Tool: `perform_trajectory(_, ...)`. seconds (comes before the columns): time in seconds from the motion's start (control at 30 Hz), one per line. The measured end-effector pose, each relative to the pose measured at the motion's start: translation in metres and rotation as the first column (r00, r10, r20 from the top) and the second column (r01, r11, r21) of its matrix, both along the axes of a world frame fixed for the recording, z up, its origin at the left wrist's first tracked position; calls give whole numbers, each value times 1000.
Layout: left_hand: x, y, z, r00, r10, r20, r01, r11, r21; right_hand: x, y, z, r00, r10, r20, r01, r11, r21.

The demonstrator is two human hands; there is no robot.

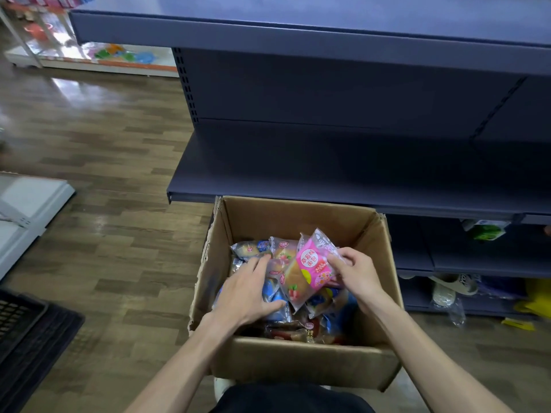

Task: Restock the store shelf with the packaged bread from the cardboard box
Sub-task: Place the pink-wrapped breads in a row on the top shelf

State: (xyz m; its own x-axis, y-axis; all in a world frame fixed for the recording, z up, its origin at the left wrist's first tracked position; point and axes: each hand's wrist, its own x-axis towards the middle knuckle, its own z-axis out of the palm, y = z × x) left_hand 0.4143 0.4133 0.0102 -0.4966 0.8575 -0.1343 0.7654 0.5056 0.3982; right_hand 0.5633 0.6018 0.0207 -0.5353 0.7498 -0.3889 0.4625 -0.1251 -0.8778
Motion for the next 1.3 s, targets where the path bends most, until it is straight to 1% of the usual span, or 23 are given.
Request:
perform_trajectory(0.17, 5, 18, -1, 1000, -13, 5, 13, 999, 45, -5, -9, 10, 997, 59, -42, -58, 998, 38)
perform_trajectory(0.3, 13, 33, -8, 999, 6, 41, -10, 995, 97, -9, -16, 19, 993, 34, -113, -36, 999, -17)
perform_trajectory(0.37, 14, 37, -11, 997, 55, 52, -61, 989, 138, -7, -16, 22, 993, 34, -117, -39, 998, -48)
perform_trajectory(0.43, 12, 39, -13, 997, 80, 20, -82, 987, 141, -5, -15, 23, 994, 65, -93, -72, 995, -71)
perform_trajectory(0.5, 9, 39, -15, 996, 71, -51, -65, 992, 110, -3, -12, 21, 994, 108, -26, -109, 994, -15)
perform_trajectory(0.57, 5, 37, -13, 989, 33, -145, -20, 996, 90, 0, -10, 22, 989, 139, 58, -145, 983, 111)
perform_trajectory(0.63, -4, 34, -8, 966, -24, -257, 47, 995, 84, 1, -7, 30, 978, 183, 99, -201, 955, 217)
perform_trajectory(0.7, -17, 32, 2, 932, -56, -358, 97, 990, 98, 0, 0, 42, 956, 262, 130, -292, 892, 344)
perform_trajectory(0.8, -45, 31, 32, 885, -78, -458, 152, 980, 127, -9, 15, 66, 915, 351, 200, -402, 740, 539)
perform_trajectory(0.93, -81, 27, 89, 796, -115, -594, 211, 973, 94, -31, 23, 114, 852, 390, 350, -514, 493, 702)
perform_trajectory(1.0, -95, 22, 119, 751, -96, -653, 225, 967, 117, -41, 23, 138, 835, 403, 375, -529, 404, 746)
perform_trajectory(1.07, -106, 16, 150, 712, -61, -699, 233, 960, 154, -48, 22, 163, 836, 400, 374, -509, 313, 802)
perform_trajectory(1.17, -118, 5, 193, 654, -19, -756, 255, 947, 196, -58, 20, 200, 853, 406, 329, -430, 187, 883)
perform_trajectory(1.3, -130, -8, 236, 573, 52, -818, 293, 919, 264, -70, 12, 249, 857, 453, 245, -302, 58, 952)
